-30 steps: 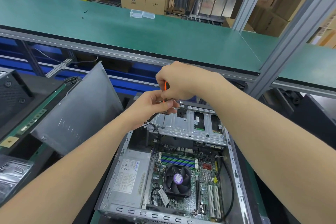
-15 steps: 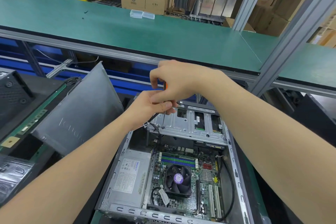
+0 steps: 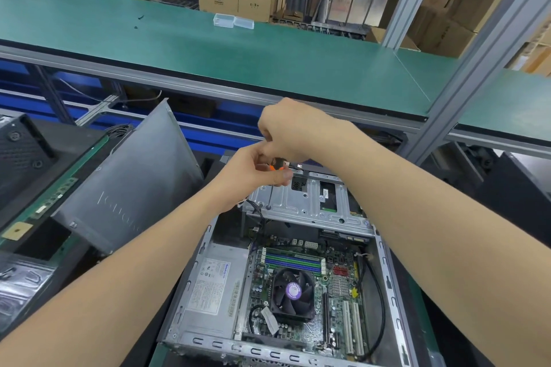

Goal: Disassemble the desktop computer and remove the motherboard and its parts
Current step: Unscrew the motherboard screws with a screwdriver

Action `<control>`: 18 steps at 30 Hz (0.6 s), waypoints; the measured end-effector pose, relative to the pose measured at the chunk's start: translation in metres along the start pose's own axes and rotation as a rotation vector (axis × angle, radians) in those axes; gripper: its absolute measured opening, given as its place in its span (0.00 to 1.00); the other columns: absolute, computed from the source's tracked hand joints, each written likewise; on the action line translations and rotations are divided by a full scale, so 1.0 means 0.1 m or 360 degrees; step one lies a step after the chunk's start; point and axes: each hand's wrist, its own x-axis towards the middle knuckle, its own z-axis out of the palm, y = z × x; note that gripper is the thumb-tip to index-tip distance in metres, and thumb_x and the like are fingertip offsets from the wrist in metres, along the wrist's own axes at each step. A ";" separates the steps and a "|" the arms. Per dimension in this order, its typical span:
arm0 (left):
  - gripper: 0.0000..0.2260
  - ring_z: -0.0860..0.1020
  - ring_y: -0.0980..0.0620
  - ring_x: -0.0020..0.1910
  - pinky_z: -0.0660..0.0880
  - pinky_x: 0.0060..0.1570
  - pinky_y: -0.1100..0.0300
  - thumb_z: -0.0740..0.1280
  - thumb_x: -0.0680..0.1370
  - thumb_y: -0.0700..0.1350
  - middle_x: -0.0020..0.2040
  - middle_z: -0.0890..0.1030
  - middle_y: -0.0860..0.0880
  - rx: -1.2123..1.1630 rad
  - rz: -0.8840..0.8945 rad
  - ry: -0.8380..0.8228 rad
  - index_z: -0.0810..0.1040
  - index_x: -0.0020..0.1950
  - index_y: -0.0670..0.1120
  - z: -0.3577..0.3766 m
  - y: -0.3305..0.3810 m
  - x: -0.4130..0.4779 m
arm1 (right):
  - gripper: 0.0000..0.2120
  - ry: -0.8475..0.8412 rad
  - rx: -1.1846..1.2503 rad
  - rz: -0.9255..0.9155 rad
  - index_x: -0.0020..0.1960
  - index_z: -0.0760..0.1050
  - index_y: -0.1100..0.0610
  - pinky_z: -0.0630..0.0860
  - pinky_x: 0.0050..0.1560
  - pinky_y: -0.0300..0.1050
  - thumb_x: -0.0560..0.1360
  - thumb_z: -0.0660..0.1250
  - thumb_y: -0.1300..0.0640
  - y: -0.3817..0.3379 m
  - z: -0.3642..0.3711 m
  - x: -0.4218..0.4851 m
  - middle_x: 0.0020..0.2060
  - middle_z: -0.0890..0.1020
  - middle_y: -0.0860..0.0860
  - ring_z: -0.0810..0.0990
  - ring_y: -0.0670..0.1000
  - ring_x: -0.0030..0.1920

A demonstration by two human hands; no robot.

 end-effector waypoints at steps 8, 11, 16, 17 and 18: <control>0.09 0.85 0.45 0.54 0.80 0.60 0.53 0.72 0.80 0.46 0.55 0.86 0.44 0.0013 -0.0055 -0.0130 0.83 0.59 0.45 -0.07 0.00 -0.04 | 0.12 -0.0184 -0.0019 -0.0360 0.42 0.80 0.49 0.68 0.33 0.42 0.71 0.67 0.66 0.07 -0.13 -0.07 0.36 0.78 0.43 0.76 0.48 0.39; 0.10 0.84 0.44 0.57 0.79 0.63 0.49 0.68 0.82 0.46 0.58 0.86 0.45 0.0046 -0.0061 -0.0155 0.83 0.60 0.44 -0.09 0.00 -0.06 | 0.14 -0.0211 0.0032 -0.0371 0.40 0.80 0.49 0.70 0.33 0.42 0.70 0.65 0.68 0.06 -0.11 -0.06 0.38 0.81 0.45 0.78 0.49 0.40; 0.09 0.85 0.45 0.56 0.78 0.63 0.48 0.67 0.83 0.44 0.57 0.86 0.46 0.0113 -0.0061 -0.0147 0.83 0.60 0.45 -0.09 0.00 -0.07 | 0.11 -0.0237 0.0022 -0.0394 0.43 0.80 0.50 0.73 0.35 0.43 0.69 0.67 0.65 0.03 -0.11 -0.07 0.39 0.81 0.45 0.79 0.49 0.42; 0.09 0.85 0.44 0.56 0.78 0.62 0.48 0.67 0.83 0.44 0.57 0.86 0.46 0.0116 -0.0062 -0.0141 0.83 0.60 0.45 -0.09 0.00 -0.07 | 0.09 -0.0232 0.0041 -0.0412 0.44 0.79 0.50 0.75 0.37 0.45 0.70 0.68 0.62 0.04 -0.12 -0.07 0.40 0.80 0.44 0.78 0.50 0.44; 0.08 0.85 0.44 0.56 0.79 0.62 0.48 0.67 0.83 0.43 0.56 0.86 0.45 0.0126 -0.0057 -0.0138 0.83 0.60 0.45 -0.08 0.01 -0.06 | 0.06 -0.0205 0.0079 -0.0412 0.46 0.78 0.49 0.76 0.40 0.46 0.71 0.69 0.58 0.05 -0.12 -0.08 0.41 0.79 0.44 0.78 0.50 0.45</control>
